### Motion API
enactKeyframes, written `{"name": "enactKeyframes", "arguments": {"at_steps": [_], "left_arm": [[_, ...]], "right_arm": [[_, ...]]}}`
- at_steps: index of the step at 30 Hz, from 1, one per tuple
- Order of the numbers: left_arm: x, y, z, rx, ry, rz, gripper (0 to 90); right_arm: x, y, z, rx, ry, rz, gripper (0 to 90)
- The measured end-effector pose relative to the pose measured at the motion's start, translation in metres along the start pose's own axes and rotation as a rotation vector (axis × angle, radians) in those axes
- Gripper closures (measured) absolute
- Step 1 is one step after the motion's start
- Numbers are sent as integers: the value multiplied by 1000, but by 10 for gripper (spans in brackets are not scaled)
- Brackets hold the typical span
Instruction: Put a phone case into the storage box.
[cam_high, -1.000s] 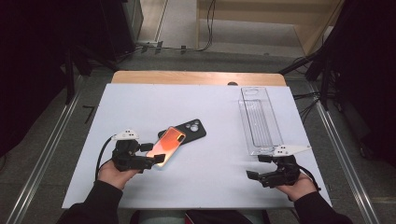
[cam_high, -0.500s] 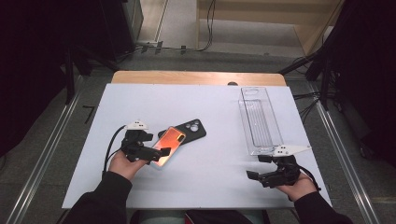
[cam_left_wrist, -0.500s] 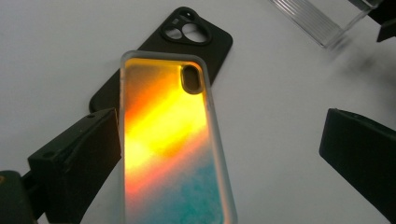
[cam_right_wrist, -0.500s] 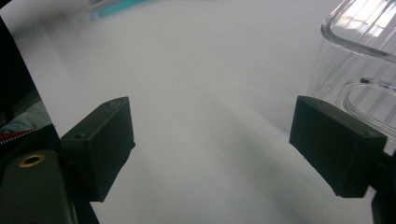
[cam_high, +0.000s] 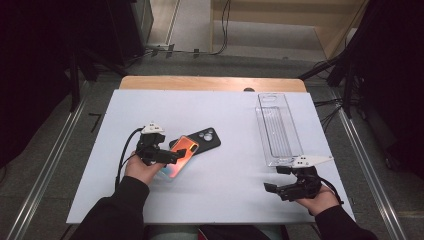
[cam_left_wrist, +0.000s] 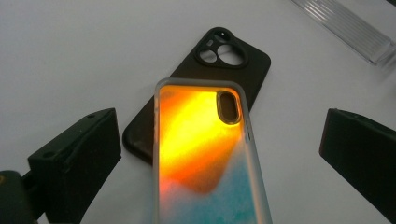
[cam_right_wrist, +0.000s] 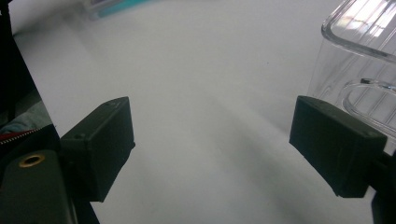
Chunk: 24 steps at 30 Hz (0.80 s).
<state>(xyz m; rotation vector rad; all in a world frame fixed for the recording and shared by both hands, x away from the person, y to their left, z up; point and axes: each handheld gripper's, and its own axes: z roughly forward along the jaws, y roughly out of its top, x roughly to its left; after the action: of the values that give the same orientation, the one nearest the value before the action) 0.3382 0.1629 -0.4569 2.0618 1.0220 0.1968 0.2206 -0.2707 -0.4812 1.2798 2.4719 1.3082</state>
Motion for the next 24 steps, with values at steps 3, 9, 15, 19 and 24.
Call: {"name": "enactKeyframes", "arguments": {"at_steps": [3, 9, 15, 19, 24], "left_arm": [[0, 0, 5, 11, 13, -2, 0], [-3, -5, 11, 31, 32, -1, 0], [-2, -10, 17, 47, 38, -10, 0], [-1, -13, 19, 53, 38, -40, 0], [-3, -16, 23, 77, 43, -38, 0]], "right_arm": [[0, 0, 0, -1, 0, 3, 121], [0, 0, 0, 0, 0, 2, 122], [0, 0, 0, -2, 2, 3, 121], [0, 0, 0, 1, -3, -2, 121], [0, 0, -1, 0, -3, -1, 122]]}}
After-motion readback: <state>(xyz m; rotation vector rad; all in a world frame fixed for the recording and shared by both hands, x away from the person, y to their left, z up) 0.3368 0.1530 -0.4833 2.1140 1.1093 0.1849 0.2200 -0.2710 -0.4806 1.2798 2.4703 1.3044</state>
